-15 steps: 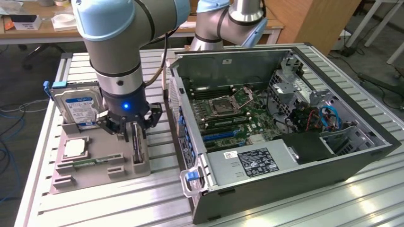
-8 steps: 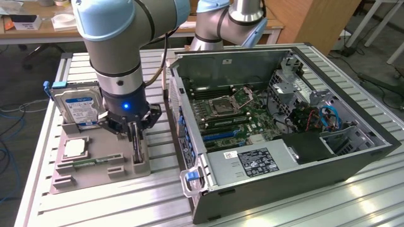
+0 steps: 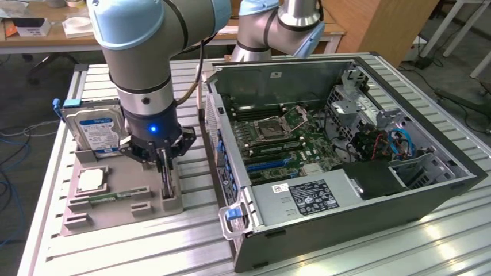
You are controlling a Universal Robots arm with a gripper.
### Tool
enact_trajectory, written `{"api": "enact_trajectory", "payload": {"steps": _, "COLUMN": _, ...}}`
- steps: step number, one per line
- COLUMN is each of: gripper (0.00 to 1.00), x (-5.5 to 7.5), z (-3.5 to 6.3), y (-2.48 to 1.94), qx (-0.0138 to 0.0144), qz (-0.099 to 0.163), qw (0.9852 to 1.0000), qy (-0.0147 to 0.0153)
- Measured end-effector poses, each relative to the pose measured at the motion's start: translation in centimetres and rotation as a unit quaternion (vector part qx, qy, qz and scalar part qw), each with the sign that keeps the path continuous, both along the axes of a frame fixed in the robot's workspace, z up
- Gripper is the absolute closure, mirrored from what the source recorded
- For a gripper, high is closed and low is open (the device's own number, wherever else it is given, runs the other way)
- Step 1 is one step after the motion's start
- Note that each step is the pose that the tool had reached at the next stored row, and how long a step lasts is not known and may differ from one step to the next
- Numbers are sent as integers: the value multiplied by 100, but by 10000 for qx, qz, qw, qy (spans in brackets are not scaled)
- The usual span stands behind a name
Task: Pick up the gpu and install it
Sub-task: 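Pick up the gpu and move the gpu toward the slot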
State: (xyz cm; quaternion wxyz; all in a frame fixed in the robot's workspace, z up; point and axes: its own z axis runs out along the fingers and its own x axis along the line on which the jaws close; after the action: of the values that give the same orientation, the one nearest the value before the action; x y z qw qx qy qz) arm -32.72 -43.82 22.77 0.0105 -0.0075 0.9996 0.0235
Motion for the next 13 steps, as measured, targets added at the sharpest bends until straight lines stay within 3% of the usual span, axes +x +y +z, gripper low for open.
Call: {"api": "enact_trajectory", "payload": {"steps": 13, "gripper": 74, "x": 0, "z": 25, "y": 0, "qx": 0, "qz": 0, "qw": 10000, "qy": 0}}
